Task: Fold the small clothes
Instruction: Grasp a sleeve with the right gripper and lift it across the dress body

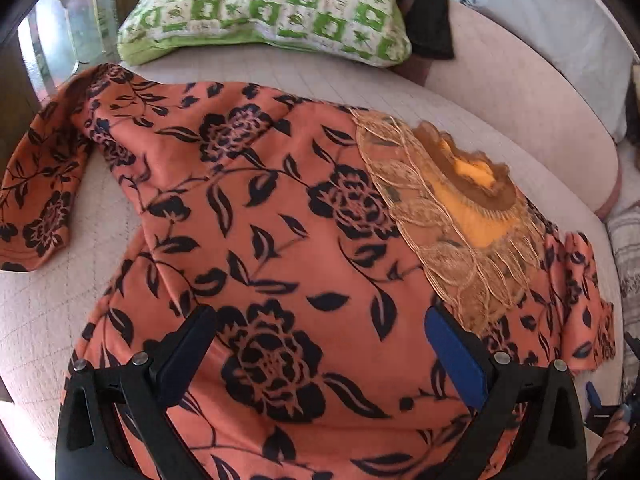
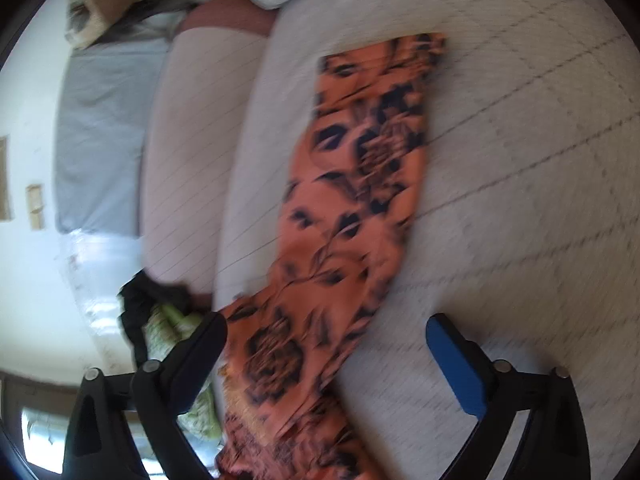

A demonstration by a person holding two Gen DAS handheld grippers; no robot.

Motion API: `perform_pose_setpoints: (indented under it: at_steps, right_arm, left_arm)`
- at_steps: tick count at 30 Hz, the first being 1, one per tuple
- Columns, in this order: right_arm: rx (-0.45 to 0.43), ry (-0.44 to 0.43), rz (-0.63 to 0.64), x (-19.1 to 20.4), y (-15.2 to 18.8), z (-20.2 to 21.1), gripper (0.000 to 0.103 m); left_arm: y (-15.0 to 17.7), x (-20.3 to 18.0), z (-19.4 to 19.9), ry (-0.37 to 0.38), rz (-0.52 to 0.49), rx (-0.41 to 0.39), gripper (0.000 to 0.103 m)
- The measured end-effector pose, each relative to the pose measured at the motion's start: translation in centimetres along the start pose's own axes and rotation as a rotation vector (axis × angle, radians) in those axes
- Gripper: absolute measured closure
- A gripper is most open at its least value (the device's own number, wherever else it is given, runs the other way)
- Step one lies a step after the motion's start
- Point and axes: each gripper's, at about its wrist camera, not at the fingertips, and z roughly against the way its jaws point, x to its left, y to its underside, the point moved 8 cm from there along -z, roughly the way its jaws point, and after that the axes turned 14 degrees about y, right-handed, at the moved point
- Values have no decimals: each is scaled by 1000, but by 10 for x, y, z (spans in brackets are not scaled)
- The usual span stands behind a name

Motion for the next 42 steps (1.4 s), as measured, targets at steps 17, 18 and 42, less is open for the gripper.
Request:
perform_pose_setpoints:
  at_steps: [17, 18, 42]
  right_arm:
    - [-299, -140, 251, 120, -30, 31, 96]
    - [-298, -197, 316, 144, -10, 40, 96]
    - [188, -163, 833, 197, 271, -58, 29]
  left_arm:
    - [-22, 28, 20, -97, -8, -105, 0]
    - [-24, 32, 25, -114, -10, -118, 0]
    - [-53, 106, 84, -165, 102, -280, 0]
